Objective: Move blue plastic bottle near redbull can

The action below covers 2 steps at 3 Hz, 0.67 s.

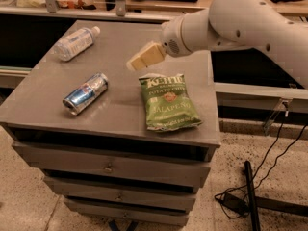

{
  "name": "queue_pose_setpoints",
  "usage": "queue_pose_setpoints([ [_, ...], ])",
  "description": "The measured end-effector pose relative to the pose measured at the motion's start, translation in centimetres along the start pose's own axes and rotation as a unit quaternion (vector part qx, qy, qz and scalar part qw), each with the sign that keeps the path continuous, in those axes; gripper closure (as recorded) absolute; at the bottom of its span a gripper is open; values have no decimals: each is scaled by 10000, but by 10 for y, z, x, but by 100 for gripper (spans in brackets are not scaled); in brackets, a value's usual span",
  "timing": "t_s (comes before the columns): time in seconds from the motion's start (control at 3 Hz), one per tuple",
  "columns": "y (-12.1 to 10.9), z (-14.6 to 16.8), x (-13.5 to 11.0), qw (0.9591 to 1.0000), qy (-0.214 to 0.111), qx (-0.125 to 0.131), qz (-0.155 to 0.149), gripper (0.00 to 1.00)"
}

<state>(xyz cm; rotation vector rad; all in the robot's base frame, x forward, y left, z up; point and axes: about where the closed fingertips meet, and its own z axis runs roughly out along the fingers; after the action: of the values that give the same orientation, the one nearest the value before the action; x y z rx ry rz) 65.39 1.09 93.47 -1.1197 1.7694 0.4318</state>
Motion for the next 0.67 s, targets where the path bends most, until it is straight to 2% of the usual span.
queue_pose_setpoints([
  [0.33,4,27,-21,9999,-109,-37,109,0],
  [0.67,7,52,-35,9996,-32,54,284,0],
])
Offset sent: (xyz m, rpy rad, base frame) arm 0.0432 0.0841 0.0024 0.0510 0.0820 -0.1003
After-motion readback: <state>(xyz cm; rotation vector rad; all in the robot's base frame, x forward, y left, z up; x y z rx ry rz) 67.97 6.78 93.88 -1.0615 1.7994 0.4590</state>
